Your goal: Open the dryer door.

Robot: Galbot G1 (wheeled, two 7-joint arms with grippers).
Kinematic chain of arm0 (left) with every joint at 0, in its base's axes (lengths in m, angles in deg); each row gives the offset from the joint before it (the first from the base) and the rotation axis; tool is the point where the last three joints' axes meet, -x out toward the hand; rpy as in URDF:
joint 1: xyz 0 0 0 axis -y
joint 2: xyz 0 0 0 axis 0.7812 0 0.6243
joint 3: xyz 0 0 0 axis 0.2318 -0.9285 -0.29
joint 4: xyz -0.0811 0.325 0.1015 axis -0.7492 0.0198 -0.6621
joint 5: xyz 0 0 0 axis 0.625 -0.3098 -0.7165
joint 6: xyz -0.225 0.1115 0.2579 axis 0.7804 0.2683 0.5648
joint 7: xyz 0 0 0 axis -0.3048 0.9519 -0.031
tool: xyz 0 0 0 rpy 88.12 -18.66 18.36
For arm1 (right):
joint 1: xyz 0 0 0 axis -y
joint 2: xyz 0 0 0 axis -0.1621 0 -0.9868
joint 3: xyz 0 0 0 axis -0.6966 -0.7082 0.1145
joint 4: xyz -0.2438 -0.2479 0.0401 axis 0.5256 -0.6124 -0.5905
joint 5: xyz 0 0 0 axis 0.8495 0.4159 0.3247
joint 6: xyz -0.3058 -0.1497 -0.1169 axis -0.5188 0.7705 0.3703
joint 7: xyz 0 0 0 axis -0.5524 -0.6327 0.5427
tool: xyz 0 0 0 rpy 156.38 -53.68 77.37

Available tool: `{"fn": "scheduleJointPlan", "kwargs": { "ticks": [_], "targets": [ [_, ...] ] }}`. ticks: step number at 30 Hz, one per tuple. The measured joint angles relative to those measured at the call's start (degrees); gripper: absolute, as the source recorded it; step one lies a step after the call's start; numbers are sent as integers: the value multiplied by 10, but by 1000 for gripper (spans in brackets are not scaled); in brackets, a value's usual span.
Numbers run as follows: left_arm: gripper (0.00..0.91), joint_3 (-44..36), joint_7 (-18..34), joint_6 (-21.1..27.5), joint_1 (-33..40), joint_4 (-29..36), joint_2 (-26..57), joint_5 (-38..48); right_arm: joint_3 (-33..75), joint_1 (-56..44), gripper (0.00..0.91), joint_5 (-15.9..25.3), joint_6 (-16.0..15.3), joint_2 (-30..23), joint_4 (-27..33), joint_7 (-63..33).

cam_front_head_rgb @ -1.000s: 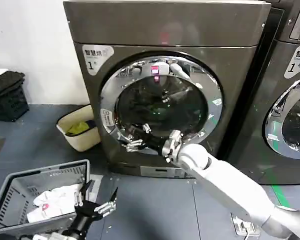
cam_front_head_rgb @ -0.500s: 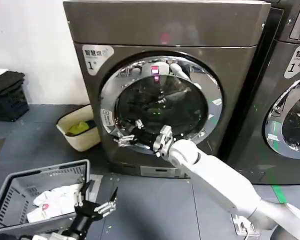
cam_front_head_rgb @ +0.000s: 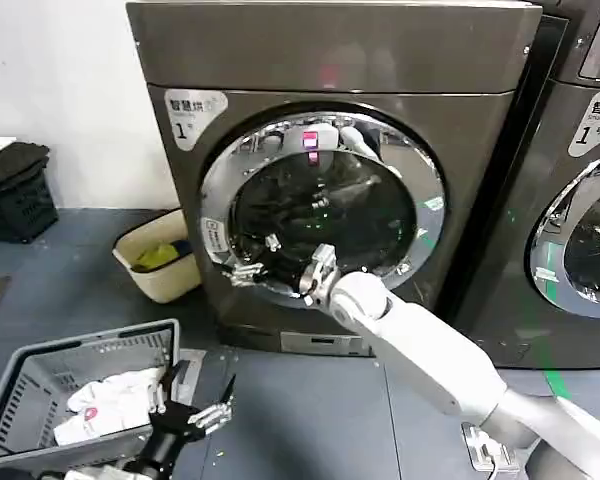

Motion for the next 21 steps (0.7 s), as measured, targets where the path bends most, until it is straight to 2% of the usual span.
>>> {"fn": "scheduleJointPlan", "kwargs": {
  "ticks": [21],
  "targets": [
    [907, 1, 0, -1, -3, 3, 0, 0, 0, 16, 907, 2, 15, -38, 69, 77]
  ]
}}
